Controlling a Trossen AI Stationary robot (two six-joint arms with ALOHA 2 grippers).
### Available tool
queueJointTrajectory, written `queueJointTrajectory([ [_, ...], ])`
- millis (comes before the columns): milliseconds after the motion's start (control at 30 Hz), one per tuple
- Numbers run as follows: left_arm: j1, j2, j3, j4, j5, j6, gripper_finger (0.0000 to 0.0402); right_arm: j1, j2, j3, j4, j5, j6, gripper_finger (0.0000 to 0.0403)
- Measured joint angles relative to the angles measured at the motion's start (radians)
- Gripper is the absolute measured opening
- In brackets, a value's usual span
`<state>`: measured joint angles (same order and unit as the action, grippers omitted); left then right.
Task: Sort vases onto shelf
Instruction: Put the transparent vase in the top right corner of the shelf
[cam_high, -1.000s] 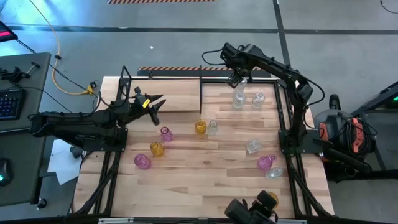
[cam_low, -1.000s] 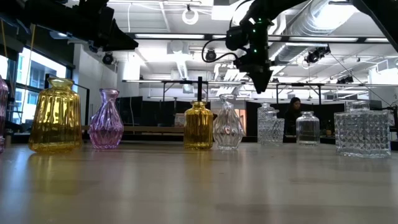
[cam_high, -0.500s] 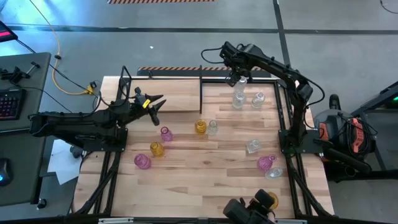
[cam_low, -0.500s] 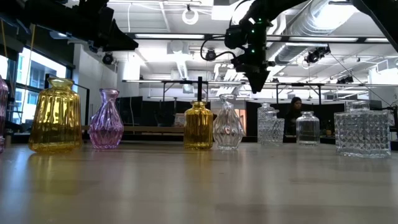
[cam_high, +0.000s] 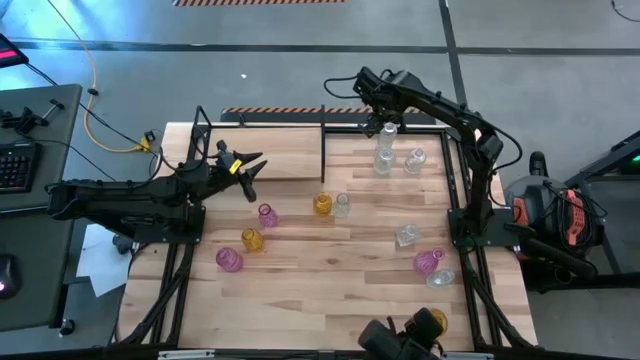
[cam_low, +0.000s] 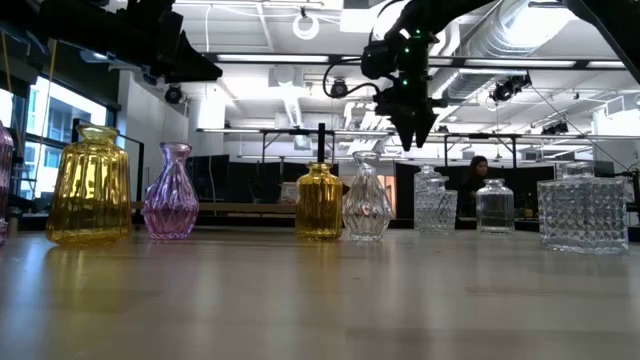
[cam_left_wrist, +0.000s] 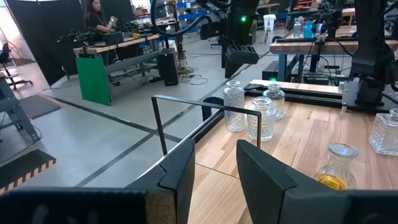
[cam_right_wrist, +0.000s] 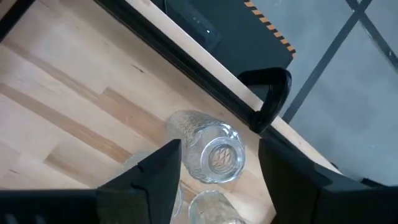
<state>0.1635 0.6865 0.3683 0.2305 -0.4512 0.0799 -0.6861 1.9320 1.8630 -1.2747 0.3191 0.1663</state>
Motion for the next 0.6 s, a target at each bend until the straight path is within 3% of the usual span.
queueJointTrajectory([
  [600, 0.000, 0.000, 0.000, -0.001, 0.000, -0.002, 0.0111, 0.015, 0.000, -0.144, 0.042, -0.051, 0.043, 0.0204],
])
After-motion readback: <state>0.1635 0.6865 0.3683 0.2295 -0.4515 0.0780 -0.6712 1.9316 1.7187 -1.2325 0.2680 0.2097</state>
